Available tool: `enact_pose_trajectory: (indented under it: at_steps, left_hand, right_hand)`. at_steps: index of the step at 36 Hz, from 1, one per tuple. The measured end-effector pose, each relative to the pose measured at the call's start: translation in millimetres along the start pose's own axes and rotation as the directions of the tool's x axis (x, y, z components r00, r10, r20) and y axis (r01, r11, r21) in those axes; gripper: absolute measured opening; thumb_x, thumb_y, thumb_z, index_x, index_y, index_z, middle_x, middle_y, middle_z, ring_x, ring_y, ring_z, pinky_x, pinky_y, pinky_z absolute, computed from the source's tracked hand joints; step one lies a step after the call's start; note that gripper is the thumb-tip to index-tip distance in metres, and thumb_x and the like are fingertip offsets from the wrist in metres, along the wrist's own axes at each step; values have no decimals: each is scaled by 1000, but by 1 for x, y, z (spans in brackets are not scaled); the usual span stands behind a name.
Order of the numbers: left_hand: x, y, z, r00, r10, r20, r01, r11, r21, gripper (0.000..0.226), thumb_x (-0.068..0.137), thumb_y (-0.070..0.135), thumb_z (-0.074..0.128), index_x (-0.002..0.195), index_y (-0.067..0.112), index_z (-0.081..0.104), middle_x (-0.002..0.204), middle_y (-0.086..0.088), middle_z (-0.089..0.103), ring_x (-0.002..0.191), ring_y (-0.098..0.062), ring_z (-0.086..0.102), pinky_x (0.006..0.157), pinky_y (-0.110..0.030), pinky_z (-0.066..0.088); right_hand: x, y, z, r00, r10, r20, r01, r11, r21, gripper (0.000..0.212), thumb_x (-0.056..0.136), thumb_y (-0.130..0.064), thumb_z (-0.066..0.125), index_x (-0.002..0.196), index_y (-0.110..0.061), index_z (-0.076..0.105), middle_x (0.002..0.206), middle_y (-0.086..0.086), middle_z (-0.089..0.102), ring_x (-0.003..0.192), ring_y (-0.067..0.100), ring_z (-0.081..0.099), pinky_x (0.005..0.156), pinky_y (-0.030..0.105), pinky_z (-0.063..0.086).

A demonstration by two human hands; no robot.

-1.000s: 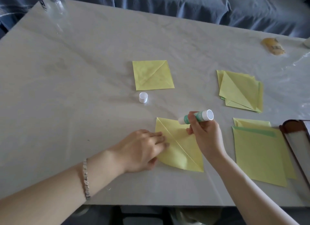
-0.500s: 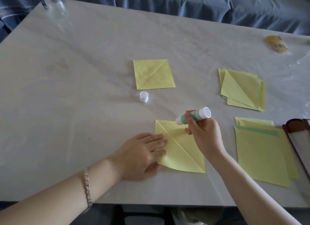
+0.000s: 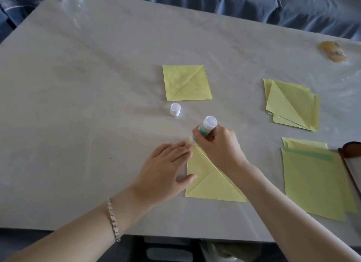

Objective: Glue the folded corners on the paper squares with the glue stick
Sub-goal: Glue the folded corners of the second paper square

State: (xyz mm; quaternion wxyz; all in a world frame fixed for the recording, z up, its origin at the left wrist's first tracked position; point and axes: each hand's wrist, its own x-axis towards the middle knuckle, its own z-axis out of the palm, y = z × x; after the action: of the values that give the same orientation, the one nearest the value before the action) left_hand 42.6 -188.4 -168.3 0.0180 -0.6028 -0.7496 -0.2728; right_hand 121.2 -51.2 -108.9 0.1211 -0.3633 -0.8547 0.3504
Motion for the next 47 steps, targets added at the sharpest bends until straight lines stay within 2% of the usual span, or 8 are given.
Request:
enact_pose_trajectory:
  at_steps: [9, 14, 18, 23, 29, 36, 41, 47]
  left_hand:
    - [1, 1, -2, 1000, 5, 23, -6, 999, 33, 48, 78, 46, 54, 100, 7, 73, 109, 0, 70, 108, -16, 64, 95, -30, 40]
    - [6, 3, -5, 999, 42, 24, -44, 995, 88, 48, 77, 46, 54, 96, 7, 74, 104, -1, 71, 104, -17, 65, 92, -29, 40]
    - [8, 1, -4, 998, 50, 25, -52, 994, 95, 50, 76, 50, 53, 93, 8, 74, 100, 0, 71, 101, -18, 65, 89, -30, 39]
    - [8, -2, -1, 999, 53, 10, -53, 995, 83, 50, 75, 52, 52, 89, 9, 72, 100, 0, 70, 105, -16, 55, 89, -30, 36]
    - [7, -2, 0, 998, 63, -17, -61, 994, 90, 50, 76, 52, 52, 90, 8, 73, 101, -1, 70, 107, -15, 54, 90, -29, 36]
    - [3, -3, -3, 998, 55, 22, -56, 997, 56, 50, 78, 48, 53, 99, 7, 72, 107, -2, 69, 112, -15, 52, 93, -31, 37]
    - [1, -7, -6, 997, 46, 65, -48, 999, 18, 51, 79, 47, 52, 105, 8, 70, 115, -1, 67, 116, -12, 48, 96, -30, 34]
    - [1, -8, -4, 998, 45, 35, -44, 999, -2, 48, 76, 49, 53, 97, 10, 72, 111, 0, 69, 113, -12, 51, 95, -29, 37]
  right_hand:
    - [-3, 2, 2, 999, -3, -33, 2, 1000, -17, 36, 85, -34, 58, 70, -2, 50, 50, -4, 38, 47, 13, 33, 47, 21, 31]
    - [-5, 11, -4, 997, 25, -77, -25, 1000, 2, 37, 84, -35, 56, 81, 1, 60, 61, 13, 54, 54, 18, 42, 57, 31, 39]
    - [-8, 24, -13, 993, 58, -104, -60, 998, -16, 41, 82, -37, 54, 81, 3, 60, 67, 20, 59, 55, 21, 42, 56, 31, 39]
    - [-12, 40, -26, 984, 116, -137, -118, 993, -11, 37, 83, -33, 59, 83, 4, 60, 60, 9, 48, 52, 16, 36, 46, 22, 31]
    - [-17, 53, -39, 976, 135, -173, -139, 990, -11, 34, 83, -31, 60, 85, 3, 62, 74, 24, 62, 58, 19, 44, 50, 22, 36]
    - [-21, 59, -49, 965, 181, -189, -181, 983, 16, 22, 85, -26, 61, 86, -4, 65, 68, 9, 59, 57, 15, 45, 51, 9, 36]
    - [-24, 56, -53, 945, 209, -251, -200, 978, 61, 29, 79, -40, 56, 63, -16, 57, 51, -4, 50, 46, 6, 48, 46, 10, 37]
    - [-26, 30, -45, 948, 41, -316, -23, 998, 62, 10, 79, -33, 59, 85, -27, 56, 51, -7, 48, 51, 1, 49, 49, 7, 36]
